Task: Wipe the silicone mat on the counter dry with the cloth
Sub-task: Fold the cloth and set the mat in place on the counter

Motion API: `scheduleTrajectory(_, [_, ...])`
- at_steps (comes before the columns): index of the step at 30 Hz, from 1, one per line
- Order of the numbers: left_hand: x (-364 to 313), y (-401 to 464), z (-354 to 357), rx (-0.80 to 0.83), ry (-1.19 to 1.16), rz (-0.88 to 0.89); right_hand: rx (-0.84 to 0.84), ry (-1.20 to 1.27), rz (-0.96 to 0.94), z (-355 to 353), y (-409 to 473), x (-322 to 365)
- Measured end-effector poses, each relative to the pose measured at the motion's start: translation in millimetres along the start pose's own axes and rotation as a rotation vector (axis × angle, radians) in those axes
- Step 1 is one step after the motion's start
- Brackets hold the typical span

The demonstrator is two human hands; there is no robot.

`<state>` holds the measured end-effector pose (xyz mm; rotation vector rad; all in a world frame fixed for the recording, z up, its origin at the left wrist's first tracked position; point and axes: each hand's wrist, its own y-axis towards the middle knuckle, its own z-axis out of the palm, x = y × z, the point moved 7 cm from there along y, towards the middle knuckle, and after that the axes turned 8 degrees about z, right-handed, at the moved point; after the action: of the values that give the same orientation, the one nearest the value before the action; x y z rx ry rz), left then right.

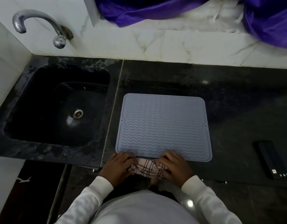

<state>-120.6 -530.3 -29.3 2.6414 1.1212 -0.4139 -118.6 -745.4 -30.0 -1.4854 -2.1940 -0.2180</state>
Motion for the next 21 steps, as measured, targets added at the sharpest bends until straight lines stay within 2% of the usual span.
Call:
scheduleTrajectory(5, [7.0,1.8,0.0,-0.020,-0.090,-0.096,-0.110,-0.005,0.051,-8.8,-1.6,-5.0])
scheduleTrajectory(7, [6.6,5.5,-7.9,-0.087,-0.176,-0.123,-0.124,0.059,0.093,-15.3,-1.1,-11.0])
scheduleTrajectory(11, [15.4,26.8,-29.4,-0.308,-0.315,-0.197,-0.249,0.171,0.305,-45.1,5.4,-57.6])
scheduleTrajectory(14, [56.1,48.6,-36.6,-0.390,-0.315,-0.422,-0.322,0.143,0.550,-68.2,13.1,-117.5])
scheduleTrajectory(17, [104.5,67.7,-33.9,-0.317,-0.358,-0.735,-0.280,0.112,0.853,-79.9,20.2,-170.8])
scheduleTrajectory(19, [119.1,82.8,-32.4,-0.198,-0.352,-0.822,-0.253,0.120,0.995,-82.7,24.2,-187.9])
scheduleTrajectory(21, [126.3,91.7,-31.1,-0.163,-0.400,-0.887,-0.256,0.117,1.061,-83.9,28.8,-192.7])
